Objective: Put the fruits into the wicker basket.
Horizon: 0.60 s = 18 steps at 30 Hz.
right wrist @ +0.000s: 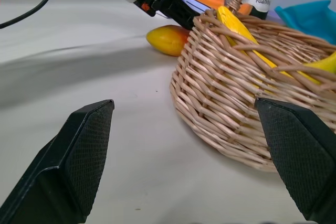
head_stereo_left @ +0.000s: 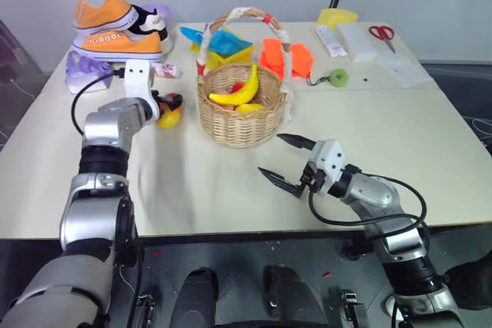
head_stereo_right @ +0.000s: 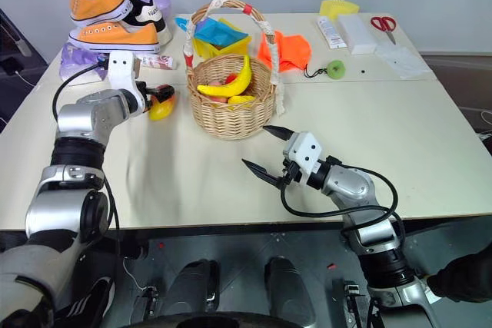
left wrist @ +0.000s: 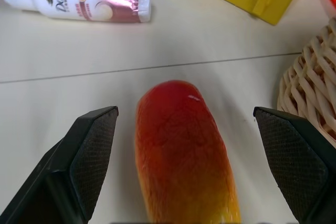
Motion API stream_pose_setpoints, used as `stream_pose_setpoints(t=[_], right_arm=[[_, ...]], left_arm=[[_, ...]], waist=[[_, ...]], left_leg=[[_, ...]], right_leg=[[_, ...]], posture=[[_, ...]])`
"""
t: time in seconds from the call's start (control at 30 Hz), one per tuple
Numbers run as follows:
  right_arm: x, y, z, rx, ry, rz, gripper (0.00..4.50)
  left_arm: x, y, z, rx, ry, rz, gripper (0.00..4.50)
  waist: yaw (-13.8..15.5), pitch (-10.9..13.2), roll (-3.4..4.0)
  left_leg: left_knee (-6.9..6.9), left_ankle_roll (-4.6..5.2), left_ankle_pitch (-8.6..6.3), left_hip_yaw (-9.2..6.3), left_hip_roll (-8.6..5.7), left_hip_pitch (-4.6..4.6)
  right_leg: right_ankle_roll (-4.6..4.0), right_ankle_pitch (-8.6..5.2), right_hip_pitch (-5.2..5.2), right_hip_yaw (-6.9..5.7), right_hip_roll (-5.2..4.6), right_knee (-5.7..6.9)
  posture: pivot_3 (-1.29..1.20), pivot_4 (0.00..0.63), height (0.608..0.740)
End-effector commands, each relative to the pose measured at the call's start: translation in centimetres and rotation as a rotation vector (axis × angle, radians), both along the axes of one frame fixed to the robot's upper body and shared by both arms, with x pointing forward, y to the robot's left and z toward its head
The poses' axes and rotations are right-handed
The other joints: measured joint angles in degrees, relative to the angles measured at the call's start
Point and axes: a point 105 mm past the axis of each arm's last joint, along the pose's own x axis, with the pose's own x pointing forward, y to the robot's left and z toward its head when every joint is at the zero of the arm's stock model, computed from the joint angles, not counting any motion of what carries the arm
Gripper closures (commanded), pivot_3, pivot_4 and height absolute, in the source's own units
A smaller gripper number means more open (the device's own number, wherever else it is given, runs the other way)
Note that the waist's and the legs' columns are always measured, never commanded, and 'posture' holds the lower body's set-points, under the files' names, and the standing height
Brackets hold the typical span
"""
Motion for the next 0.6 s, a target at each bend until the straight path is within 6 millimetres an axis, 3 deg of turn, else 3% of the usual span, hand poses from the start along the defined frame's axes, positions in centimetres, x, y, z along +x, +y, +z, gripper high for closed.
stream_pose_setpoints(t=[0.03,0.4,0.53,0.6], right_arm=[[-0.2,0.2,1.1,0.024,-0.043,0.002,0.0],[0.3,1.2,3.2,0.034,-0.073,0.012,0.0],[0.5,1.2,3.7,0.038,-0.075,0.008,0.0],[0.5,1.2,3.8,0.035,-0.076,0.003,0.0]], left_arm=[[0.6,0.5,1.5,0.065,-0.062,0.021,0.1],[0.4,-0.5,-1.6,0.02,0.008,0.019,0.1],[0.2,0.0,-2.5,0.015,0.028,0.045,0.1],[0.0,0.1,-2.7,-0.003,0.03,0.053,0.62]], waist=[[-0.1,0.0,0.0],[0.0,0.0,0.0],[0.0,0.0,-0.01],[0.0,0.0,0.0]], left_leg=[[0.0,0.0,0.0,-0.01,0.0,0.0],[0.0,0.0,0.0,-0.01,0.0,-0.01],[0.0,0.0,0.0,-0.01,0.0,-0.01],[0.0,0.0,0.0,-0.01,0.0,-0.01]], right_leg=[[0.0,0.0,0.0,0.0,0.0,0.0],[0.01,0.01,-0.01,-0.01,0.01,0.02],[0.02,0.01,-0.01,-0.01,0.01,0.03],[0.02,0.01,-0.01,-0.01,0.01,0.03]], posture=[[0.0,0.15,0.74],[0.0,0.15,0.74],[0.0,0.15,0.74],[0.0,0.15,0.74]])
